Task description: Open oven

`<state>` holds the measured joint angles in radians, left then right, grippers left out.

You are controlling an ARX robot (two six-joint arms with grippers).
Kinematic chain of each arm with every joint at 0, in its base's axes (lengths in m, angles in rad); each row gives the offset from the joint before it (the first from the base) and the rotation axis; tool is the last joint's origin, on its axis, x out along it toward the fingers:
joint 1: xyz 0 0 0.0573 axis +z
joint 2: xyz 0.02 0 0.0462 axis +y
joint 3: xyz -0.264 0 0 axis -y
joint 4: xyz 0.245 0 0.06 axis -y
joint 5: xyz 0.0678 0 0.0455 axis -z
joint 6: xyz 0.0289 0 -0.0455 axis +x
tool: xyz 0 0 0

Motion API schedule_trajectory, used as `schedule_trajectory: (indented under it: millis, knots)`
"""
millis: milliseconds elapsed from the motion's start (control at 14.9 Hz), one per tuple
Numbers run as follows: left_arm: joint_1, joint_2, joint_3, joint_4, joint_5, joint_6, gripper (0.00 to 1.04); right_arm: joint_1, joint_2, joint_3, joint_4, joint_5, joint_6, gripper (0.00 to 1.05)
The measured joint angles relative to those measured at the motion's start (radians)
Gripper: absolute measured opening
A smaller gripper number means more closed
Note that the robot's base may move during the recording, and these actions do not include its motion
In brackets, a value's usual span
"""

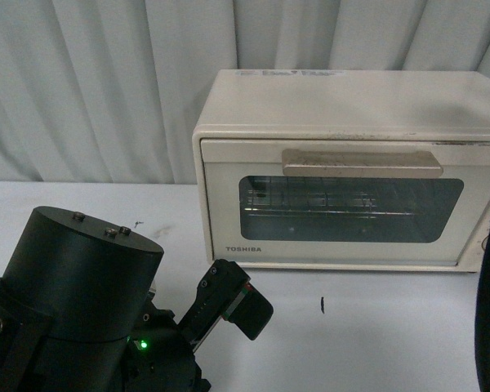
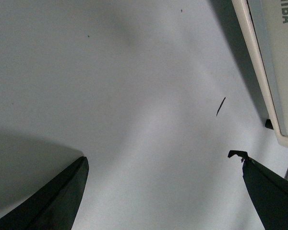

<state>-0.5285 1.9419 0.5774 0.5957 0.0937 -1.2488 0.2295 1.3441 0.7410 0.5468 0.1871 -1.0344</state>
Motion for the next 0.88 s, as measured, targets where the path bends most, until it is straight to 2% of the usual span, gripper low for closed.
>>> schedule_trajectory:
  millis: [269,337,404,673,875]
  knots:
    - [0.000,0.000,0.000,0.000,0.000,0.000,0.98,0.006,0.036,0.021,-0.019,-0.057,-0.161,0.43]
    - [0.000,0.000,0.000,0.000,0.000,0.000,0.98,0.014,0.047,0.020,-0.025,-0.093,-0.239,0.23]
    - [0.000,0.000,0.000,0.000,0.000,0.000,0.98,0.029,0.056,-0.028,-0.076,-0.166,-0.381,0.02]
    - [0.000,0.000,0.000,0.000,0.000,0.000,0.98,0.034,0.065,-0.081,-0.112,-0.202,-0.476,0.02]
    - [0.000,0.000,0.000,0.000,0.000,0.000,0.98,0.042,0.092,-0.084,-0.112,-0.211,-0.491,0.02]
